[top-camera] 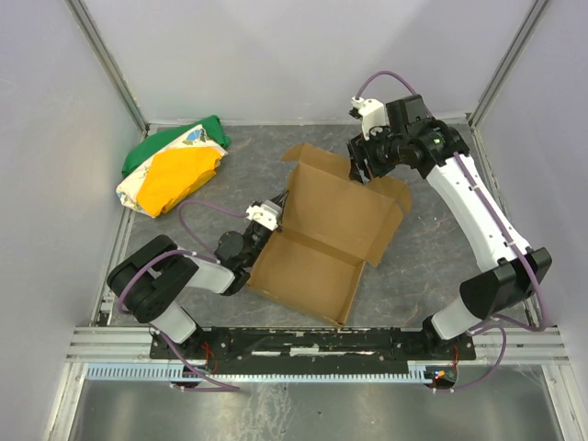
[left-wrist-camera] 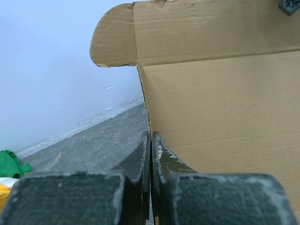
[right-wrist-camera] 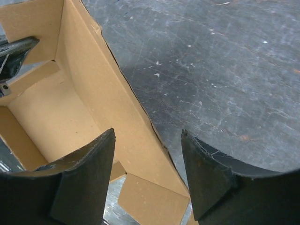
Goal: Fold the paper box
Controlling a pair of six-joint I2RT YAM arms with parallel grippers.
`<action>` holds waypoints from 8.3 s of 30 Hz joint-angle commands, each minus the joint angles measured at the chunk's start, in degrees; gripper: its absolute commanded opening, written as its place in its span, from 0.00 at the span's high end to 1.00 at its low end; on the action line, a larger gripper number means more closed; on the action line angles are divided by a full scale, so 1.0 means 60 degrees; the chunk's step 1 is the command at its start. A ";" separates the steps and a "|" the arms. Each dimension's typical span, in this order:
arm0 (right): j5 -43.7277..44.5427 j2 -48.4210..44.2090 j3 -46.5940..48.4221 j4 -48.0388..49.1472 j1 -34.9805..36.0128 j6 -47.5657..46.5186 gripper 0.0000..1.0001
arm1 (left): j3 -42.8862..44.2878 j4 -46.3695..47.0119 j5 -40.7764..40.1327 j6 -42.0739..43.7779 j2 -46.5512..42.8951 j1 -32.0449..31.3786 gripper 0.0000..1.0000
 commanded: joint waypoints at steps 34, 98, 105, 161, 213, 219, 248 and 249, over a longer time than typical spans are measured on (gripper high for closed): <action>0.0871 -0.0958 0.0026 -0.0395 0.1067 -0.2631 0.98 | 0.0382 -0.8086 -0.4302 -0.5163 -0.5979 -0.0043 0.59; 0.5651 -0.3067 -0.5552 0.3641 0.6589 -0.0548 0.98 | 0.0634 -1.1464 -0.0646 -1.1259 -0.4763 0.0499 0.89; 0.6317 -0.3376 -0.5957 0.3163 0.7791 0.0119 0.98 | -0.0062 -1.2994 -0.1935 -1.0858 -0.6203 0.0496 0.89; 0.6102 -0.4660 -0.5611 0.2146 0.7430 -0.1239 0.99 | 0.4816 -1.5545 0.9029 0.1009 -0.5953 0.0488 0.26; 1.6419 -0.9259 -0.7802 0.0129 0.7057 0.7808 0.63 | 0.5887 -1.4763 0.6473 0.2019 -0.3698 0.0159 0.97; 1.5164 -0.8937 -0.7393 0.1583 0.6853 0.5364 0.47 | 0.6653 -1.5136 0.6345 0.2040 -0.3069 0.0169 0.97; 0.2532 -0.2862 -0.3466 0.5101 -0.3575 0.3422 0.37 | 0.8207 -1.5391 0.5581 0.1446 -0.1550 0.0176 0.97; 0.2450 -0.3307 -0.4491 0.5989 -0.3848 0.3360 0.37 | 0.8280 -1.5423 0.5563 0.1441 -0.1487 0.0176 0.97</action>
